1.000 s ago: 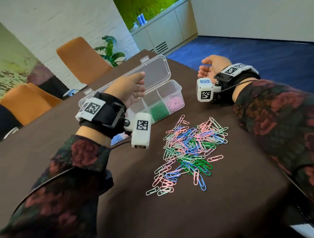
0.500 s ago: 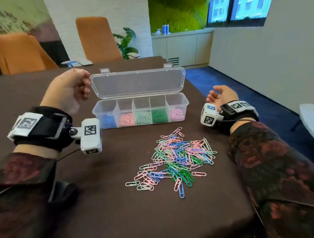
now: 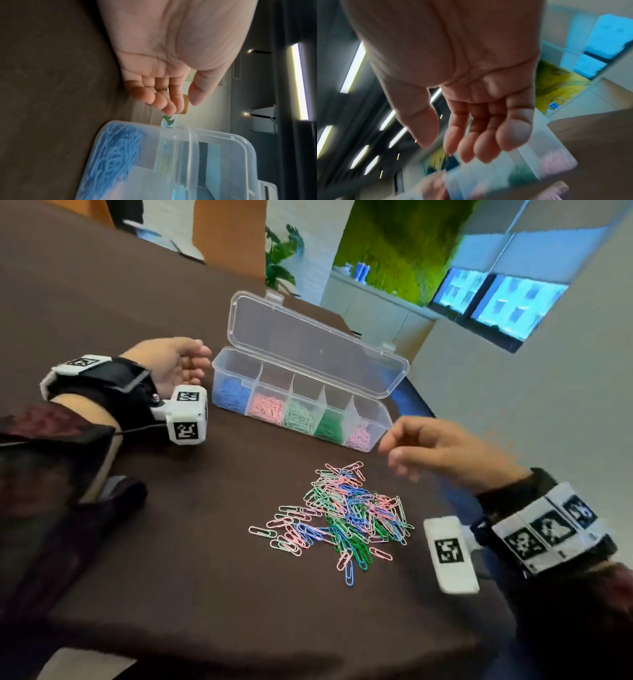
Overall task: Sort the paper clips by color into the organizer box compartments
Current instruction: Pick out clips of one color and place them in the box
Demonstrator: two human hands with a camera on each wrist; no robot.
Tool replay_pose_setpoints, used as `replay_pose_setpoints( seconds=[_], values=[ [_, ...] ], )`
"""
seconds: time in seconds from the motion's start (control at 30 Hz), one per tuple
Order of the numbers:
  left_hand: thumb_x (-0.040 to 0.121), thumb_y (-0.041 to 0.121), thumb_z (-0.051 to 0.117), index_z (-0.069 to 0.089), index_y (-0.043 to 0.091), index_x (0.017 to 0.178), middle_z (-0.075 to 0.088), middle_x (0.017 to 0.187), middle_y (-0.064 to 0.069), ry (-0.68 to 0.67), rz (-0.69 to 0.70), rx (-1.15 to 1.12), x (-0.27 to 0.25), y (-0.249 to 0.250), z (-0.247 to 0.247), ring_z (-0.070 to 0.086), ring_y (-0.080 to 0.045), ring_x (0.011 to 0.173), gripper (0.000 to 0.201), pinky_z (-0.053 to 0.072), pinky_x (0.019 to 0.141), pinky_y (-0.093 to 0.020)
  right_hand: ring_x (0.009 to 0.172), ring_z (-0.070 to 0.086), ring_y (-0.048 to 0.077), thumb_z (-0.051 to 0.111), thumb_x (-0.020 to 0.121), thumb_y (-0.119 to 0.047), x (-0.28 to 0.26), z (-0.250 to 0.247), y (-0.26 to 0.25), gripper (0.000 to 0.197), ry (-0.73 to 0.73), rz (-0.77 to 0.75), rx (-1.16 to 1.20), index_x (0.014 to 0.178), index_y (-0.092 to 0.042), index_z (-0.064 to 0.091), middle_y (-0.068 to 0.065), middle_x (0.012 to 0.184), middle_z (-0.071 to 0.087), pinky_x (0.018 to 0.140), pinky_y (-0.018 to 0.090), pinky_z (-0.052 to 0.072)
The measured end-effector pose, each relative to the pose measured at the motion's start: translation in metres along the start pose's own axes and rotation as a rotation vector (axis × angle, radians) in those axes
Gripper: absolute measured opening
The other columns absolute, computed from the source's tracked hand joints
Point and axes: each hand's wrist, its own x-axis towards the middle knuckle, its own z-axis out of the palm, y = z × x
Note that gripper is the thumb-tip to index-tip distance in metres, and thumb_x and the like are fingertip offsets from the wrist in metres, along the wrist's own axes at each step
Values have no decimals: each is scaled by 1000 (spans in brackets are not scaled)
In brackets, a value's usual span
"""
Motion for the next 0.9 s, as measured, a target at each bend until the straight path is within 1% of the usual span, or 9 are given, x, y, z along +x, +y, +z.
replay_pose_setpoints(
  seconds=[0.03, 0.1, 0.17, 0.3, 0.4, 0.47, 0.57, 0.73, 0.9],
  values=[
    [98, 29, 40, 53, 18, 78, 56, 45, 11, 4, 2, 0, -1, -1, 1, 48, -1, 40, 26, 40, 46, -13, 63, 54, 9, 65, 86, -3, -8, 12, -1, 9, -93, 47, -156, 90, -10, 60, -1, 72, 62, 57, 20, 45],
    [98, 29, 39, 52, 18, 78, 55, 44, 11, 8, 1, -7, -2, -3, 2, 47, -1, 40, 27, 39, 48, -13, 68, 55, 6, 68, 86, -14, -21, 32, 2, 9, -189, 105, -441, 91, -13, 61, 2, 79, 64, 65, 22, 46],
    [98, 28, 40, 53, 18, 77, 55, 44, 11, 16, 0, -20, -3, -4, 3, 46, -1, 40, 27, 38, 49, -12, 63, 52, 2, 70, 84, -23, -29, 47, 5, 15, -244, 127, -647, 93, -17, 60, -4, 77, 62, 65, 15, 41],
    [98, 26, 41, 54, 17, 78, 55, 45, 11, 22, -2, -29, -2, -6, 3, 47, -1, 40, 25, 40, 48, -12, 63, 50, 3, 69, 82, -31, -31, 63, 5, 19, -256, 155, -794, 93, -24, 56, -10, 72, 57, 66, 17, 39],
    [97, 25, 42, 54, 17, 78, 56, 46, 10, 22, 1, -7, 1, -7, 3, 47, -2, 42, 24, 40, 47, -13, 66, 50, 4, 66, 83, -30, -25, 68, 8, 18, -221, 146, -851, 78, -30, 48, -11, 68, 55, 68, 20, 40],
    [97, 24, 44, 55, 16, 79, 56, 55, 7, 15, 5, 9, 2, -6, 3, 47, -4, 49, 22, 41, 48, -13, 67, 48, 6, 62, 85, -27, -21, 69, 11, 24, -199, 130, -900, 71, -31, 43, -12, 64, 51, 63, 14, 35],
    [96, 21, 45, 54, 15, 79, 50, 70, 2, 9, 16, 22, 1, -6, 4, 44, -7, 57, 20, 42, 48, -13, 61, 46, 3, 58, 84, -19, -17, 67, 13, 26, -204, 128, -904, 66, -30, 42, -13, 62, 49, 60, 9, 31],
    [96, 21, 44, 54, 15, 79, 49, 71, 2, 8, 17, 23, -2, -6, 5, 44, -6, 56, 21, 42, 47, -12, 60, 46, 6, 57, 82, -12, -15, 58, 16, 27, -211, 169, -836, 64, -28, 45, -9, 65, 52, 65, 20, 40],
    [97, 22, 43, 54, 15, 80, 49, 71, 2, 9, 12, 24, -5, -5, 5, 44, -6, 56, 22, 41, 46, -12, 54, 48, 3, 64, 82, -7, -19, 42, 18, 19, -111, 178, -554, 69, -18, 54, -6, 64, 57, 59, 18, 41]
  ],
)
